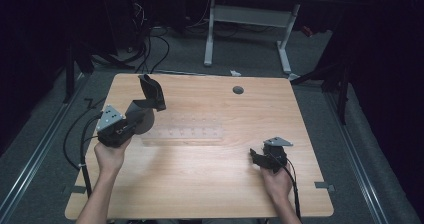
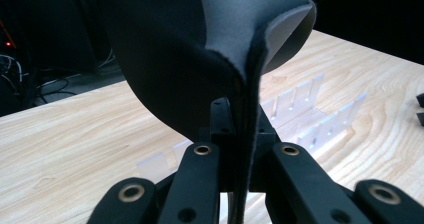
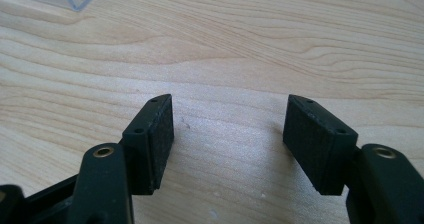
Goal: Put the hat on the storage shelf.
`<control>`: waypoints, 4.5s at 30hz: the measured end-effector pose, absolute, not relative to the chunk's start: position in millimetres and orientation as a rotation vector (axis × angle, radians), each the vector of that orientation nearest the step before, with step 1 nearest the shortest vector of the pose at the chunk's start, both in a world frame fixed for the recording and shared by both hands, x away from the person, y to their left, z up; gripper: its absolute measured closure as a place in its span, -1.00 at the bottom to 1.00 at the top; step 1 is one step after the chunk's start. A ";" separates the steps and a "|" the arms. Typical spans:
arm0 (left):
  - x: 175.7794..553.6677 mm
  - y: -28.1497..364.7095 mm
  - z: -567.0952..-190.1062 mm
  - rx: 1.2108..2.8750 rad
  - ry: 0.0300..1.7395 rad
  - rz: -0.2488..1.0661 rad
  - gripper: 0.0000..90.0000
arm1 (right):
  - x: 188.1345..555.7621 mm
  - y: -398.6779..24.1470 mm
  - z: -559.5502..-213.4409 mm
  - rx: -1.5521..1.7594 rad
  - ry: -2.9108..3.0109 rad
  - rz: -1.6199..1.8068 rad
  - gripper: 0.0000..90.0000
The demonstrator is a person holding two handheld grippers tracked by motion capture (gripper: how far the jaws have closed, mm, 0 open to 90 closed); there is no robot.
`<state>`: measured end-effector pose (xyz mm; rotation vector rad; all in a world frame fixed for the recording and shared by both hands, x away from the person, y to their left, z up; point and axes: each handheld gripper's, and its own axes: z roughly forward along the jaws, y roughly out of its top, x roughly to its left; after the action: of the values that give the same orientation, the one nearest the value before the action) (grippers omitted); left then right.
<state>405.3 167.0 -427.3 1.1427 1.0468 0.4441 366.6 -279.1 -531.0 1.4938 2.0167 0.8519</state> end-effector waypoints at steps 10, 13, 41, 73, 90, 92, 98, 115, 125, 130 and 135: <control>416.0 171.8 -434.4 1.146 1.064 0.485 0.92 | 366.6 -279.1 -531.0 1.494 2.017 0.852 -0.17; 419.0 171.0 -437.4 1.153 1.065 0.492 0.92 | 366.6 -279.1 -531.0 1.494 2.017 0.852 -0.17; 427.3 163.2 -451.6 1.133 1.107 0.493 0.92 | 366.5 -279.1 -531.0 1.494 2.016 0.852 -0.17; 420.2 171.4 -477.6 1.174 1.233 0.455 0.74 | 366.6 -279.1 -531.0 1.494 2.017 0.852 -0.17; 405.0 190.0 -471.0 1.102 1.310 0.406 -0.11 | 366.6 -279.1 -531.0 1.492 2.017 0.853 -0.17; 401.5 191.2 -469.7 1.101 1.310 0.406 -0.11 | 366.6 -279.1 -531.0 1.492 2.017 0.853 -0.17; 389.3 191.3 -471.5 1.114 1.313 0.400 -0.13 | 366.5 -279.1 -531.0 1.492 2.017 0.853 -0.17; 358.3 184.7 -500.3 1.122 1.347 0.320 -0.14 | 366.5 -279.0 -531.0 1.493 2.016 0.853 -0.17; 348.4 163.6 -513.5 1.213 1.320 0.340 -0.13 | 366.5 -279.0 -531.0 1.492 2.017 0.853 -0.17; 345.5 153.2 -518.3 1.249 1.299 0.334 -0.12 | 366.5 -279.0 -531.0 1.493 2.016 0.853 -0.17; 345.6 143.9 -523.5 1.276 1.295 0.329 -0.12 | 366.5 -279.0 -531.0 1.492 2.017 0.853 -0.17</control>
<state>345.6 143.9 -523.5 1.2757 1.2951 0.3294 366.5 -279.0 -531.0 1.4923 2.0168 0.8528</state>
